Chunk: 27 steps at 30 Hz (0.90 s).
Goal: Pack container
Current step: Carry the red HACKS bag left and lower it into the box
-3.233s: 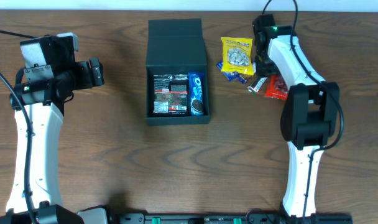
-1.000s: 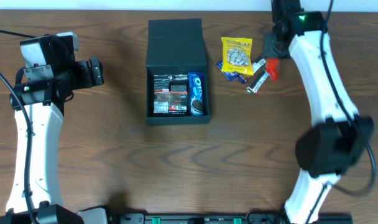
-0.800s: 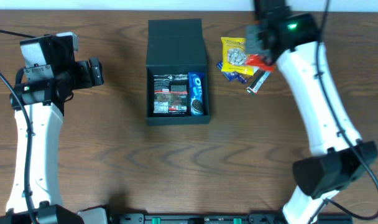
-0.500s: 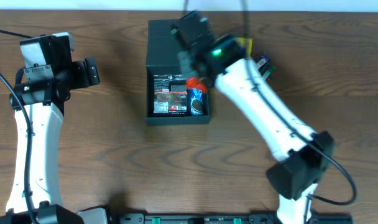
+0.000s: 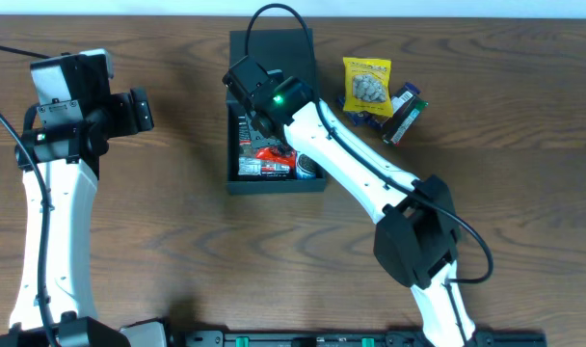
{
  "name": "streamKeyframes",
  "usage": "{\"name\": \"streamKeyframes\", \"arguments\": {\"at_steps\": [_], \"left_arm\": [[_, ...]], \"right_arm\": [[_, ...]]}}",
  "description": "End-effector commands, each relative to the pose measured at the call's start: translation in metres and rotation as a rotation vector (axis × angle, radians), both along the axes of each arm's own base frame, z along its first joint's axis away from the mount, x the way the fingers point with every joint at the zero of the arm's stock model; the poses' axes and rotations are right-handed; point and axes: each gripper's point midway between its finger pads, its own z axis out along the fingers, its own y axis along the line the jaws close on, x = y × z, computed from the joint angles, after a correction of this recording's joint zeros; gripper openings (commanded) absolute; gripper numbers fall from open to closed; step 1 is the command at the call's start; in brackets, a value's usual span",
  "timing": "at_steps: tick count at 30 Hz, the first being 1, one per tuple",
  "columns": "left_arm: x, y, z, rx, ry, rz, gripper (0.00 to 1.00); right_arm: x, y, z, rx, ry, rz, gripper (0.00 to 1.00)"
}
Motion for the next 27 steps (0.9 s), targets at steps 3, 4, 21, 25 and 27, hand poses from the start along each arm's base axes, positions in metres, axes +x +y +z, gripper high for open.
{"name": "streamKeyframes", "arguments": {"at_steps": [3, 4, 21, 25, 27], "left_arm": [[0.001, 0.006, -0.002, 0.012, 0.007, 0.014, 0.95], [0.001, 0.006, -0.002, 0.012, 0.007, 0.014, 0.95], [0.001, 0.006, -0.002, 0.012, 0.006, 0.014, 0.95], [0.001, 0.006, -0.002, 0.012, 0.006, 0.014, 0.96], [0.001, 0.006, -0.002, 0.012, 0.006, 0.014, 0.95]], "right_arm": [[-0.005, 0.009, -0.01, 0.003, 0.033, 0.061, 0.02], [-0.007, 0.01, -0.01, -0.002, 0.037, 0.089, 0.01], [-0.027, 0.008, -0.017, -0.081, 0.124, 0.388, 0.01], [-0.026, 0.017, -0.016, -0.039, 0.113, 0.397, 0.24], [-0.023, 0.027, -0.013, -0.001, 0.092, 0.406, 0.34]]}}
